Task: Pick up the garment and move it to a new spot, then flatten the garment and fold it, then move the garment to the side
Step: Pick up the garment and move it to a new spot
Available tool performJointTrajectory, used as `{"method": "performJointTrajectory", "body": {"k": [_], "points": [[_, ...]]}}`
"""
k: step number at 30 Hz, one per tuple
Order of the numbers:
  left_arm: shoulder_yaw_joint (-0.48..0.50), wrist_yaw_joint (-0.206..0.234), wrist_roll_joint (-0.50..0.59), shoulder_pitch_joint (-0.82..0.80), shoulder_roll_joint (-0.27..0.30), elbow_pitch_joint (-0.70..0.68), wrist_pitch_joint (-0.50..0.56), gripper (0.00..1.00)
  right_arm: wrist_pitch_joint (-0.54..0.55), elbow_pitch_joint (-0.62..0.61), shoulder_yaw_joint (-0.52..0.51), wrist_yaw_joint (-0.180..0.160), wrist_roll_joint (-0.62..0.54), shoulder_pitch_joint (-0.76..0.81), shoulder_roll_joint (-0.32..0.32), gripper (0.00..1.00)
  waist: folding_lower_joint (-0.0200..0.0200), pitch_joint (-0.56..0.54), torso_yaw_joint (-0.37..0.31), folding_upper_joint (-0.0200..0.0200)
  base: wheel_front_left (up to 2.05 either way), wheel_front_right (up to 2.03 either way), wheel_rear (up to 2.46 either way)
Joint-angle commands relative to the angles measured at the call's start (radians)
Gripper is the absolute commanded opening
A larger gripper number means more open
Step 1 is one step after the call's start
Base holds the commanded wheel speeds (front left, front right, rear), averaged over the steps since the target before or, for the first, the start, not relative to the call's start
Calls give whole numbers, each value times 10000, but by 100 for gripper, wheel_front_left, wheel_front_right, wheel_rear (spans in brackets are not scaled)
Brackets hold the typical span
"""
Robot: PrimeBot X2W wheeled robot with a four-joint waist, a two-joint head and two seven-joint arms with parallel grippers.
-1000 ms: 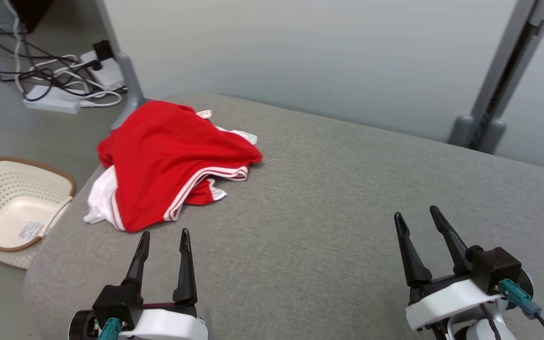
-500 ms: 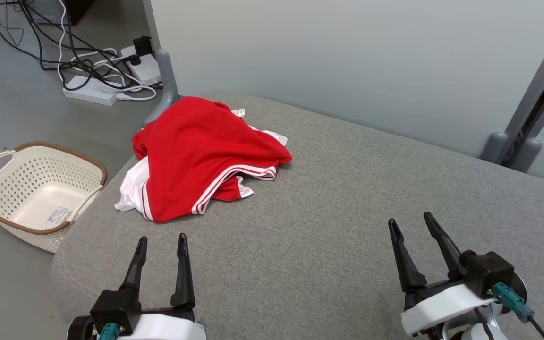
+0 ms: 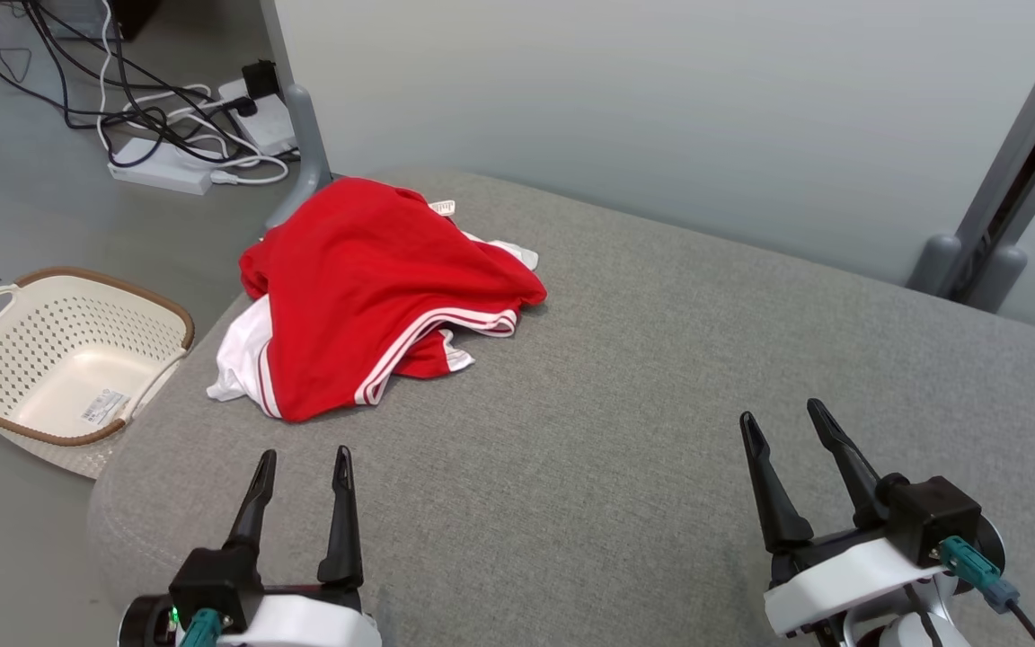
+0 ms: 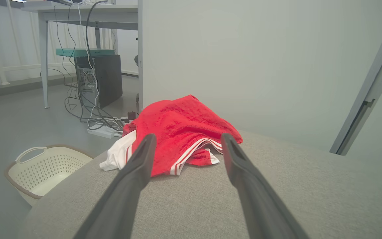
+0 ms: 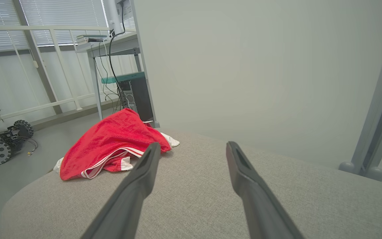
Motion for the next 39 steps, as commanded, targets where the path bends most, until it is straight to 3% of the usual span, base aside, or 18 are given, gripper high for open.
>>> {"method": "performJointTrajectory", "body": {"k": [1,6,10,11,15,26,39], "points": [[157,-272,228,-329,39,186,-33,100,-17,-68,21,19,-111,-90,-125,100,0,226,-144,0,0,0,0],[468,-1331,308,-1291,248,583,-33,100,-19,-255,-31,17,-321,-378,-581,100,0,1017,-379,0,0,0,0],[688,-1715,331,-2314,529,878,-31,100,-11,-489,39,17,-464,-702,-959,100,0,1679,-520,0,0,0,0],[717,-2029,278,-3028,831,1289,171,100,67,-712,89,17,-534,-924,-1223,100,0,2128,-667,0,0,0,0],[682,-2549,145,-4712,1465,2138,984,100,285,-1238,130,16,-572,-1298,-1595,100,0,2927,-941,0,0,0,0],[586,-2914,-18,-7919,2711,4908,2355,100,903,-2401,485,11,-609,-1910,-2220,100,0,4396,-1727,0,0,0,0],[377,-2812,196,-10548,3448,8024,3746,100,1174,-3001,587,11,-709,-1864,-2670,100,0,5335,-2255,0,0,0,0]]}}
